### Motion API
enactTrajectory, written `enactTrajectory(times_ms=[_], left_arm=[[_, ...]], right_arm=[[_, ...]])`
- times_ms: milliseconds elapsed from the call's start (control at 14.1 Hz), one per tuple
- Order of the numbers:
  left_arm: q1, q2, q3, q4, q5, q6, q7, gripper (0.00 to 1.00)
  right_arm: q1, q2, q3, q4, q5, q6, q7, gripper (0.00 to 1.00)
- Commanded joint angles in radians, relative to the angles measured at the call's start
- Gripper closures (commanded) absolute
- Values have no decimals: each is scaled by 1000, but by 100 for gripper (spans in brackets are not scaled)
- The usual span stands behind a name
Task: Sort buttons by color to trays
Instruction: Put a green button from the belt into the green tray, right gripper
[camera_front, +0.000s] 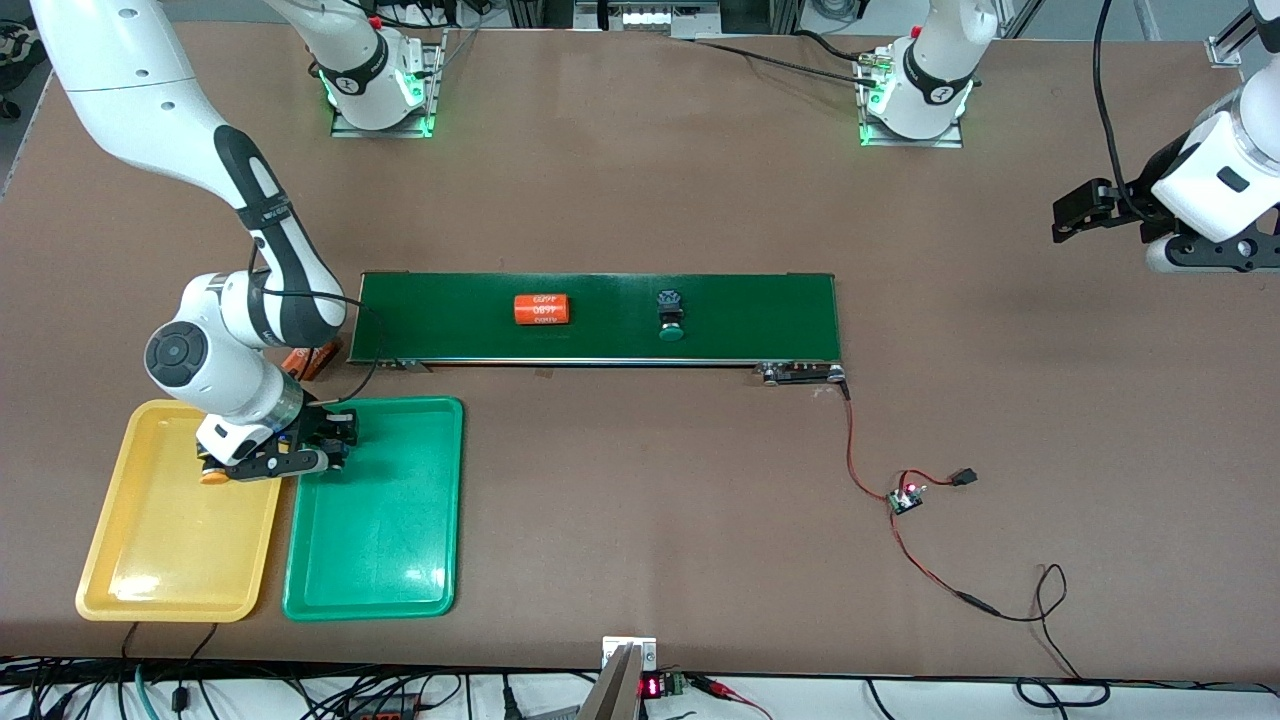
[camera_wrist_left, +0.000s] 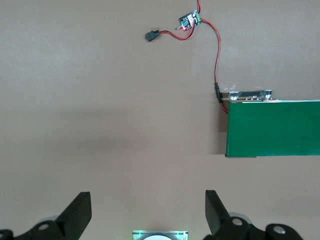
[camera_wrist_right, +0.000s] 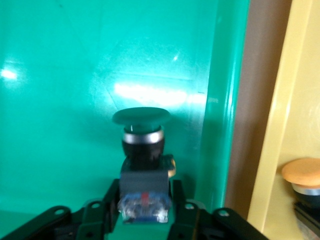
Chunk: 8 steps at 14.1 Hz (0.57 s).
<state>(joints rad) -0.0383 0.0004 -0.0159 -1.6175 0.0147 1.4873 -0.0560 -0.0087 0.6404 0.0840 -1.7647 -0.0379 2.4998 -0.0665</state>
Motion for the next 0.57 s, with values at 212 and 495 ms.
enactTrajectory(times_ms=[212,495], left_arm=[[1,-5,-3,11,24,-18,16,0],[1,-5,-3,11,24,-18,16,0]], right_arm=[[33,-82,11,-18,1,-92,31,0],[67,-250,75,-162,10,-174,215,0]])
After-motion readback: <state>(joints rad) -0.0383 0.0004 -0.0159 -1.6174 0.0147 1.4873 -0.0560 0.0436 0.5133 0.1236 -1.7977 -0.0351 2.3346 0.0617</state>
